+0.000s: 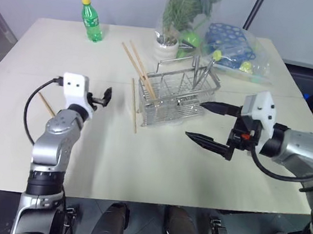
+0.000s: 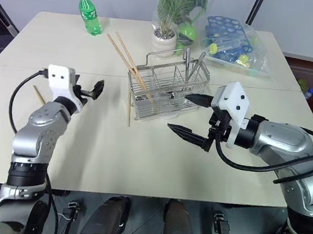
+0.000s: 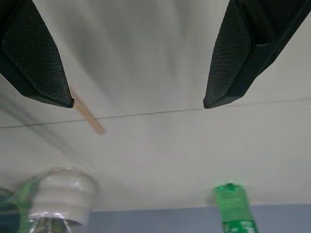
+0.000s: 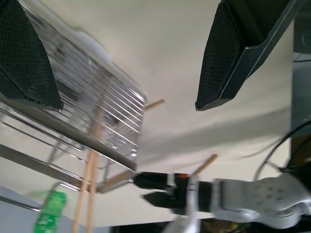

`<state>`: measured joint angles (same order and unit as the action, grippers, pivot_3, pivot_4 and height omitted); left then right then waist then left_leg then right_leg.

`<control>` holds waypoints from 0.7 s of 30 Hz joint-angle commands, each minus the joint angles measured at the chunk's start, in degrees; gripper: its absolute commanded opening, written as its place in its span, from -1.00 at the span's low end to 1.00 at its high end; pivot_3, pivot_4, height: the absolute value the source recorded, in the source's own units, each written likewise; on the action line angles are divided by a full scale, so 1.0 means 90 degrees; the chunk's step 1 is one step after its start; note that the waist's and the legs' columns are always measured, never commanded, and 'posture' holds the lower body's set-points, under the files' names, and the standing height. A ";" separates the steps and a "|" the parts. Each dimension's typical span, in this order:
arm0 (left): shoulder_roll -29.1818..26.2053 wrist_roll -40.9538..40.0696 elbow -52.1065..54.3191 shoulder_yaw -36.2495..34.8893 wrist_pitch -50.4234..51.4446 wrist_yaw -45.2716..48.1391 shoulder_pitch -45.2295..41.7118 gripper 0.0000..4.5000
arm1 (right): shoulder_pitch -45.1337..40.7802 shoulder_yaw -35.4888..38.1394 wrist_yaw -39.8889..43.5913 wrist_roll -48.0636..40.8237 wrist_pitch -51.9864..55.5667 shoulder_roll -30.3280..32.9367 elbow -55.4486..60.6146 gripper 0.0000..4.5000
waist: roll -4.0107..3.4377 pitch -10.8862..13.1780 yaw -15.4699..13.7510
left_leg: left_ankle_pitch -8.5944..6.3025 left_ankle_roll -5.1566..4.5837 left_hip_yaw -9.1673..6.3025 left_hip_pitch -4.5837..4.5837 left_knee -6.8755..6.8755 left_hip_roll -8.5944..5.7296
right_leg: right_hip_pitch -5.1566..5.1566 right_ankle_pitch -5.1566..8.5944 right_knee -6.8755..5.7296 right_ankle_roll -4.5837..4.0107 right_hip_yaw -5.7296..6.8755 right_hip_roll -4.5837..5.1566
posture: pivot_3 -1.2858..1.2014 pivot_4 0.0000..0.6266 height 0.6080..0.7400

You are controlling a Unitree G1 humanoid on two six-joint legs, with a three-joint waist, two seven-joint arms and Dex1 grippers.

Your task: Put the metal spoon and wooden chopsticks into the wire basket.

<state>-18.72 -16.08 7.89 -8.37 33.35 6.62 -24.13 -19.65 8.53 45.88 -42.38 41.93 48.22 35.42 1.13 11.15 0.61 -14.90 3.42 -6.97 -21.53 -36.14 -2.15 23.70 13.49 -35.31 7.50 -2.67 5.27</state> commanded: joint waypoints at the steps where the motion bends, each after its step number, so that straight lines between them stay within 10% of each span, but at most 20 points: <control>1: 0.0030 0.0175 0.0099 0.0149 0.0516 -0.0203 -0.0455 1.00 | -0.0182 0.0019 0.0040 0.0057 -0.0161 0.0043 0.0003 0.98 | 0.0001 0.0001 0.0003 | 0.0000 0.0000 0.0000 0.0000 0.0000 0.0000 | -0.0001 0.0000 0.0002 0.0001 0.0000 0.0000 | 0.03 -0.52 1.00; 21: 0.0943 0.0818 -0.1608 0.0397 0.1259 -0.0833 -0.1850 1.00 | -0.0249 0.0029 0.0045 0.0009 -0.0188 0.0081 0.0109 0.98 | 0.0003 0.0001 -0.0003 | 0.0000 0.0000 -0.0001 0.0000 -0.0002 -0.0002 | -0.0003 -0.0005 0.0008 0.0009 0.0000 0.0000 | 0.03 -0.52 1.00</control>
<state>-10.24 -9.30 -6.81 -5.15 46.51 -1.32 -39.37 -20.77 7.21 45.97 -41.38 40.77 48.22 34.64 1.16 11.16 0.59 -14.90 3.42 -6.98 -21.54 -36.15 -2.17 23.67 13.45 -35.24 7.58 -2.67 5.27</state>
